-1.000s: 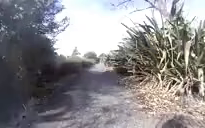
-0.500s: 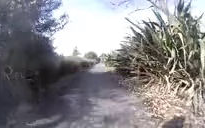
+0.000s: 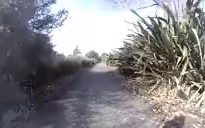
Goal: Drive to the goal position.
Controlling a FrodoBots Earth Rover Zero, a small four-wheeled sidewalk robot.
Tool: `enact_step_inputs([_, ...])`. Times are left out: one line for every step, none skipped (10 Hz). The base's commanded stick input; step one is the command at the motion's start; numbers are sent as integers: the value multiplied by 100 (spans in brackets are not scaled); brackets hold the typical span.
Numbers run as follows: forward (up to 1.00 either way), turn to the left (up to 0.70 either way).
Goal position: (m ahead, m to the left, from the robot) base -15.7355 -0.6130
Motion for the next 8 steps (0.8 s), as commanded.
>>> enact_step_inputs([45,0])
enact_step_inputs([45,0])
enact_step_inputs([45,0])
enact_step_inputs([45,0])
enact_step_inputs([45,0])
enact_step_inputs([45,0])
enact_step_inputs([45,0])
enact_step_inputs([45,0])
